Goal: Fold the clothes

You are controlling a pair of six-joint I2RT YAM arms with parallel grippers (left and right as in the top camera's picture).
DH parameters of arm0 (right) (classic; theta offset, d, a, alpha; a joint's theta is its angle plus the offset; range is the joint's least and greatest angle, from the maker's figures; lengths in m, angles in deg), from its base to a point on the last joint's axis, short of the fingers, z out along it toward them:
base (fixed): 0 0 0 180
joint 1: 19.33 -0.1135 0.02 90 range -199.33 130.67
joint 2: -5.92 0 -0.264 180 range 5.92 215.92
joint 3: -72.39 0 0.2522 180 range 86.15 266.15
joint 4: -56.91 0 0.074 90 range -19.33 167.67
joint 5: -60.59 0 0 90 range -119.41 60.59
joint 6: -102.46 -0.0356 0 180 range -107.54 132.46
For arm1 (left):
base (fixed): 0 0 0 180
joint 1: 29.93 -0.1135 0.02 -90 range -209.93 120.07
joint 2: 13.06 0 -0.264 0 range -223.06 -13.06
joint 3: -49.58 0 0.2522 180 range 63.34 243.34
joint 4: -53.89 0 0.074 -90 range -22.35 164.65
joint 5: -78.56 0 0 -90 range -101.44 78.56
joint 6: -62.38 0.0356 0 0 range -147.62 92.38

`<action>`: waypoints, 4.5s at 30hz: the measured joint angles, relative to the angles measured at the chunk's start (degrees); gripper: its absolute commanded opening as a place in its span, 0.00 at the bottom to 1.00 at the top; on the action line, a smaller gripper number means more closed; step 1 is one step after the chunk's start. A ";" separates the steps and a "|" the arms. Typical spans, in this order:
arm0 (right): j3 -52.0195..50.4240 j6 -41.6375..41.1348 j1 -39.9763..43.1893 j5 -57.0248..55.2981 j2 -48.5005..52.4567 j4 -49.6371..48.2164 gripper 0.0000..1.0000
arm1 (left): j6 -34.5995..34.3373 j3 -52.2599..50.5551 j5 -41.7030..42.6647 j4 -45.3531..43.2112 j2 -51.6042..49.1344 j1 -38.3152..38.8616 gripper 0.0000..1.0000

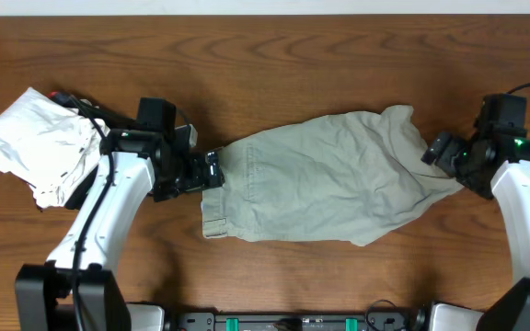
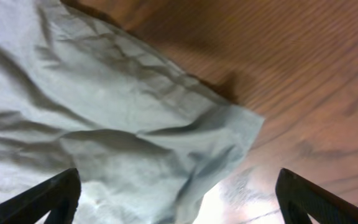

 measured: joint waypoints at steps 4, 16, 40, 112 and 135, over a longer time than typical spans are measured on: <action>0.00 3.58 1.75 0.39 3.39 -0.63 0.99 | -0.17 -0.33 0.46 -0.66 -3.04 0.00 0.98; -0.02 5.86 5.33 4.33 18.18 -6.49 0.99 | -0.17 -0.48 5.90 -4.52 -15.39 1.01 0.98; 0.09 4.35 19.82 17.68 5.73 3.02 0.05 | -1.25 -0.52 6.80 -5.55 -19.54 3.06 0.20; 6.88 1.11 9.84 -6.71 1.36 -3.21 0.44 | -1.44 -0.33 7.23 -4.79 -18.99 2.80 0.68; 5.60 8.35 9.75 5.35 3.54 6.75 0.43 | -1.46 -0.07 7.32 -4.81 -18.58 2.80 0.81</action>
